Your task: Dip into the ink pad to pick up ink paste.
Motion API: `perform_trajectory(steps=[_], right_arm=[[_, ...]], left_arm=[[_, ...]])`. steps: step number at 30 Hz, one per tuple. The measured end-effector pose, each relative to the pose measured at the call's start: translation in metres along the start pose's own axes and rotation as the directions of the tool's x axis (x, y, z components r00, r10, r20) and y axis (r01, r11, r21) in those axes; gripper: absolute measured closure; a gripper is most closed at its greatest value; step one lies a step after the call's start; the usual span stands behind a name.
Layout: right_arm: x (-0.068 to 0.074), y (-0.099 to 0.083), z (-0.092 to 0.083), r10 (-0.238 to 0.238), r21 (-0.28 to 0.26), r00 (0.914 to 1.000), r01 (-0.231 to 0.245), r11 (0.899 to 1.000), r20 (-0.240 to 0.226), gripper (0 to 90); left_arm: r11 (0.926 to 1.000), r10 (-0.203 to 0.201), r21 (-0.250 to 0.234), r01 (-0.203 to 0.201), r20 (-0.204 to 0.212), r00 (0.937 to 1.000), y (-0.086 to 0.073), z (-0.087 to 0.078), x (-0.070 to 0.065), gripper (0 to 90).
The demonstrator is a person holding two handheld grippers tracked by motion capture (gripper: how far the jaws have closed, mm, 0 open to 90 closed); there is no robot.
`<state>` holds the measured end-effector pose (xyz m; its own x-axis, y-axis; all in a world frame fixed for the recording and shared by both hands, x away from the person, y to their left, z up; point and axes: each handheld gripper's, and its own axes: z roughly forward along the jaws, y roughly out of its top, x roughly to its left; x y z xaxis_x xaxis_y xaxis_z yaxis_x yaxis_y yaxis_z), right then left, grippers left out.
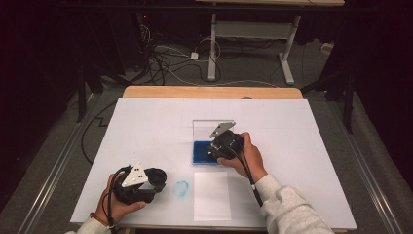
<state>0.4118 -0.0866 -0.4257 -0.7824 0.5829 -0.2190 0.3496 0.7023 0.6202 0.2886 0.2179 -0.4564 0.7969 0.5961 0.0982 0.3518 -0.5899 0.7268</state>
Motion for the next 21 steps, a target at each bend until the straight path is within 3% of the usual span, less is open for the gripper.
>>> perform_trajectory(steps=[4,6,10,14,21], right_arm=[[-0.004,-0.001,-0.003,0.018,-0.014,0.9993,-0.018,1.000,-0.031,57.4],[-0.009,-0.004,-0.011,0.059,-0.080,0.9955,-0.065,0.995,-0.073,57.4],[-0.017,-0.010,-0.030,0.105,-0.171,0.9907,-0.119,0.978,-0.086,57.4],[-0.021,-0.015,-0.046,0.116,-0.222,0.9889,-0.134,0.966,-0.093,57.4],[-0.022,-0.018,-0.061,0.110,-0.263,0.9879,-0.136,0.955,-0.109,57.4]], left_arm=[[1.0000,-0.001,0.002,0.001,-0.002,1.0000,0.000,0.000,0.000,37.0],[1.0000,-0.002,0.002,0.002,-0.003,1.0000,-0.001,0.000,0.001,37.0],[1.0000,-0.005,0.005,0.005,-0.004,1.0000,-0.001,0.001,0.001,37.0],[1.0000,-0.003,0.005,0.003,-0.007,1.0000,0.000,0.001,0.001,37.0],[1.0000,-0.001,0.002,0.001,-0.009,1.0000,0.000,0.000,0.001,37.0]])
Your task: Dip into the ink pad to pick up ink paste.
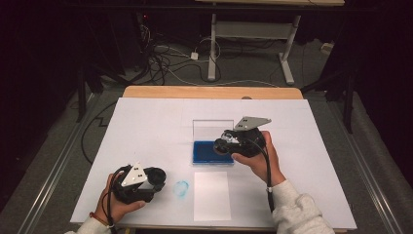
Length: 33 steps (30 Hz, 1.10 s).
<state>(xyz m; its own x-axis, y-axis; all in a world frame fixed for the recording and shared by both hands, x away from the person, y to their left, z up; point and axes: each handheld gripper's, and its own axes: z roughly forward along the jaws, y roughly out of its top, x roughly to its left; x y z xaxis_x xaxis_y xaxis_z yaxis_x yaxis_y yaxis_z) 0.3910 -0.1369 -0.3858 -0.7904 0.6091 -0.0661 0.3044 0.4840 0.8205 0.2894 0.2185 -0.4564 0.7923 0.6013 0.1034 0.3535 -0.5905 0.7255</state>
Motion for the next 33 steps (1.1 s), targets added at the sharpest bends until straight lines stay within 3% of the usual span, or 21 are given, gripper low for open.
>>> perform_trajectory(steps=[15,33], right_arm=[[0.004,0.008,-0.028,-0.019,-0.062,0.9996,0.017,0.998,-0.022,57.4],[0.001,0.005,-0.057,-0.015,-0.098,0.9999,0.014,0.995,-0.004,57.4]], left_arm=[[1.0000,0.001,-0.002,-0.001,0.002,1.0000,0.000,-0.001,0.002,37.0],[0.9999,0.007,0.007,-0.007,0.013,0.9999,0.001,0.004,0.005,37.0]])
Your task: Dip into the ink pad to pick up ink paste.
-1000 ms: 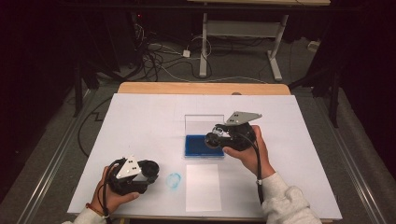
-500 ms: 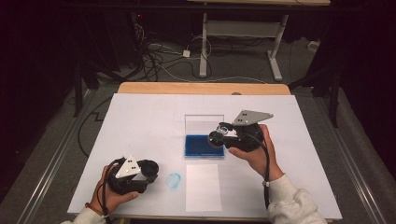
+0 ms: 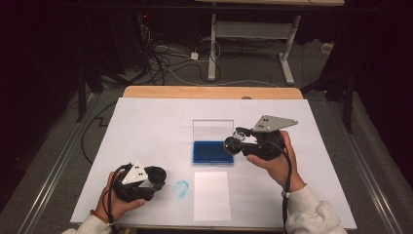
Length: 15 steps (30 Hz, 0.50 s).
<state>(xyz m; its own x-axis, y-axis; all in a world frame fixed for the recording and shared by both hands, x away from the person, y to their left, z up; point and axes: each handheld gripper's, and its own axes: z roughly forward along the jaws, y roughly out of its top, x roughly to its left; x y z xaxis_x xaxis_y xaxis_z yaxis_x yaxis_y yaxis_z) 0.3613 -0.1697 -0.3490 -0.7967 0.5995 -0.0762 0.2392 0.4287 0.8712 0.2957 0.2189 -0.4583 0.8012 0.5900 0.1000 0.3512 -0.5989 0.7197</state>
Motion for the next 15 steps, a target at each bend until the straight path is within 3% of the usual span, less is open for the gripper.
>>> perform_trajectory(steps=[15], right_arm=[[0.010,0.010,-0.015,-0.022,-0.038,0.9994,0.021,0.999,-0.027,57.4]], left_arm=[[1.0000,0.009,0.004,-0.009,0.003,1.0000,0.000,-0.001,-0.001,37.0]])
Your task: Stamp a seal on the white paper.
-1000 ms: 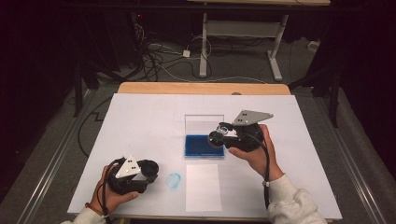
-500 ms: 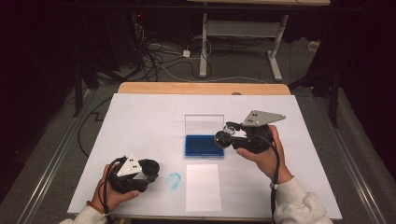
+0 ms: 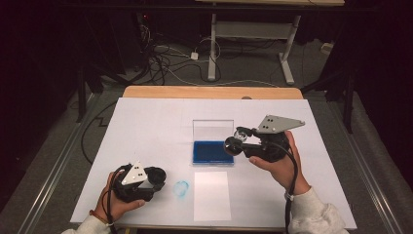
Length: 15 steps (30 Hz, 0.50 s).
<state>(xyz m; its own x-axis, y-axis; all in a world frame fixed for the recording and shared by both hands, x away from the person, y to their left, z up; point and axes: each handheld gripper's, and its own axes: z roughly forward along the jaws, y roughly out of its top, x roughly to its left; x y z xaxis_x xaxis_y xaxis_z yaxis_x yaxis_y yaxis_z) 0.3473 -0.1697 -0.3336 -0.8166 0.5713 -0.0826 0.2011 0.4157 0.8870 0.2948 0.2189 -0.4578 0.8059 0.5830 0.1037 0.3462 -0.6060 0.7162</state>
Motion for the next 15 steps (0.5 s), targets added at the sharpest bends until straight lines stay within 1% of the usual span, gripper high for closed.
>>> perform_trajectory(steps=[4,8,12,15], right_arm=[[0.004,0.003,-0.002,-0.016,-0.007,0.9998,0.016,1.000,-0.011,57.5],[0.008,0.004,-0.002,-0.025,-0.009,0.9995,0.025,1.000,-0.019,57.5],[0.012,0.005,-0.002,-0.029,-0.010,0.9991,0.029,1.000,-0.030,57.5],[0.016,0.005,-0.001,-0.043,-0.006,0.9983,0.042,0.999,-0.040,57.5]], left_arm=[[1.0000,0.003,0.002,-0.003,0.003,1.0000,0.000,0.001,0.000,37.0],[1.0000,-0.006,-0.005,0.007,0.005,1.0000,-0.001,0.001,0.000,37.0],[1.0000,0.003,-0.004,-0.003,0.004,1.0000,0.001,0.001,0.000,37.0],[1.0000,0.009,0.005,-0.009,0.002,1.0000,0.001,0.002,-0.001,37.0]])
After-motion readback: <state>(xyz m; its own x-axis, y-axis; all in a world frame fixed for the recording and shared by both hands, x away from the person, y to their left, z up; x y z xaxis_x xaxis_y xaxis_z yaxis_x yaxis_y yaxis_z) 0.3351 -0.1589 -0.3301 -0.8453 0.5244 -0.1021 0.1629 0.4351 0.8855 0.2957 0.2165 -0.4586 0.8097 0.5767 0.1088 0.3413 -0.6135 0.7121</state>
